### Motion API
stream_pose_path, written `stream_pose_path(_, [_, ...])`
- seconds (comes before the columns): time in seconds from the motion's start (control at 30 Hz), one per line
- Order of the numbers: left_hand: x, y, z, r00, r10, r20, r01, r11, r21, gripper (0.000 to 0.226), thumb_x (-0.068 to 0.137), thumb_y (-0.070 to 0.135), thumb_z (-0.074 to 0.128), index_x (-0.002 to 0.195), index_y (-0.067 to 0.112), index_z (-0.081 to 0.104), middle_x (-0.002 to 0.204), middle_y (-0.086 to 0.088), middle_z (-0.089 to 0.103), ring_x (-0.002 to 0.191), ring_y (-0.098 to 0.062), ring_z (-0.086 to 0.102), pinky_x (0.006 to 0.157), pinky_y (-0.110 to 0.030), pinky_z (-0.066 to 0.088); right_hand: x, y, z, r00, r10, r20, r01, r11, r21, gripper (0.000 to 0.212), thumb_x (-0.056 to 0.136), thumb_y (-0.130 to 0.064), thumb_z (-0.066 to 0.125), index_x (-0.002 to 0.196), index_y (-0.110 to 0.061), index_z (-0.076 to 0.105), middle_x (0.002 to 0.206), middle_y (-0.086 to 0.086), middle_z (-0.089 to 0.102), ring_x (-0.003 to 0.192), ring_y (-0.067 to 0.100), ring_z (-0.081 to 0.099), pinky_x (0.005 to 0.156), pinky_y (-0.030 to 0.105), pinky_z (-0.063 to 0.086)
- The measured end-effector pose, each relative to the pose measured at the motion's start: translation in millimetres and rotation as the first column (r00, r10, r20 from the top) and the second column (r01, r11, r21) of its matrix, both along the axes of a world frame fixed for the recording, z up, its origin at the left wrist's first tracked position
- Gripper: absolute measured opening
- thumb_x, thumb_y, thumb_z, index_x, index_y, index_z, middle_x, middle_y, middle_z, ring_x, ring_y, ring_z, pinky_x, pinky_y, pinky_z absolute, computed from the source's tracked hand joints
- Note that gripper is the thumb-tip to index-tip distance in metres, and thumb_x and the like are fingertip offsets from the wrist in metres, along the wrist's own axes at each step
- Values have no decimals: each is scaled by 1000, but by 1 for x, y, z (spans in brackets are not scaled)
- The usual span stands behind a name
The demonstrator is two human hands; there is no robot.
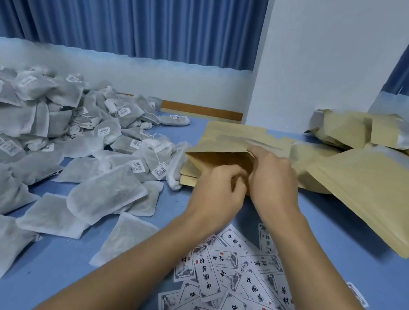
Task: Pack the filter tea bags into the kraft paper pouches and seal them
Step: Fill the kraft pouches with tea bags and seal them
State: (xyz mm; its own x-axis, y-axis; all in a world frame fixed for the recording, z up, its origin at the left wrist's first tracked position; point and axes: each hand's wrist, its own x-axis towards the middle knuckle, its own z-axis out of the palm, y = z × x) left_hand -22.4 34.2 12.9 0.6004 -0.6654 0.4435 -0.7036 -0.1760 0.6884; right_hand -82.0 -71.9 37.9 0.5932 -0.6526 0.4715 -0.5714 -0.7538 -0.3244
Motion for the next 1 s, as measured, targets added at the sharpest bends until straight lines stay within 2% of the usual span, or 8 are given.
stream_pose_path(0.1, [-11, 36, -20, 918, 199, 344, -233, 970, 62, 24, 85, 29, 50, 96, 30, 71, 103, 14, 69, 98, -13, 62, 103, -48, 37, 2, 3, -3, 1000, -21, -16, 20, 999, -32, 49, 77, 5, 43, 112, -24, 62, 65, 7, 47, 65, 37, 45, 57, 34, 38])
stream_pose_path(0.2, [-17, 66, -35, 849, 207, 486, -445, 776, 447, 39, 88, 36, 47, 125, 35, 57, 150, 3, 42, 137, -23, 38, 111, -70, 5, 2, 7, -7, 999, -25, -46, 23, 998, -57, 60, 74, 10, 44, 120, -26, 61, 58, 1, 36, 62, 35, 41, 56, 33, 34])
stream_pose_path(0.3, [-14, 81, -45, 872, 213, 441, -476, 579, 662, 52, 92, 38, 41, 141, 38, 25, 166, -8, -8, 151, -38, -8, 99, -81, -3, 1, 9, -9, 998, -26, -52, 22, 998, -64, 70, 75, 10, 46, 130, -30, 59, 57, -1, 32, 58, 31, 35, 56, 32, 32])
stream_pose_path(0.43, [-12, 90, -42, 940, 213, 267, -341, 546, 765, 73, 87, 6, 56, 141, 36, 16, 162, -6, -27, 150, -41, -18, 106, -76, 20, 3, 12, -8, 998, -5, -59, 2, 998, -55, 72, 76, 9, 46, 133, -33, 58, 57, -2, 32, 60, 33, 37, 57, 33, 32])
stream_pose_path(0.57, [-13, 95, -28, 948, 213, 238, -316, 739, 595, 80, 78, -11, 56, 141, 29, 29, 164, -5, -15, 152, -35, -2, 112, -60, 32, 3, 12, -9, 999, 2, -52, -4, 999, -36, 66, 81, 8, 44, 131, -34, 59, 59, 1, 36, 63, 34, 39, 57, 33, 33])
stream_pose_path(0.67, [-16, 90, -19, 977, 117, 179, -132, 989, 74, 90, 68, -24, 47, 140, 31, 41, 165, 2, 5, 145, -25, 28, 107, -31, 41, 5, 12, -10, 999, 29, -41, -29, 1000, -6, 61, 83, 5, 44, 128, -33, 60, 68, 8, 50, 69, 36, 43, 58, 34, 33])
stream_pose_path(0.8, [-14, 52, -10, 911, 104, 400, 112, 870, -481, 54, 87, -25, 42, 130, 6, 54, 142, -21, 43, 134, -29, 46, 112, -31, 38, 4, 11, -10, 994, 105, 18, -106, 994, 30, 52, 84, 0, 43, 121, -31, 63, 84, 14, 67, 78, 40, 52, 61, 35, 39])
stream_pose_path(1.0, [-5, 11, -35, 966, 42, 255, 61, 922, -383, 37, 90, -16, 53, 122, 0, 62, 133, -12, 56, 134, -18, 47, 111, -38, 40, 0, 10, -2, 964, 192, 185, -224, 958, 176, 35, 79, 2, 38, 80, -22, 62, 67, 6, 60, 72, 34, 51, 63, 40, 46])
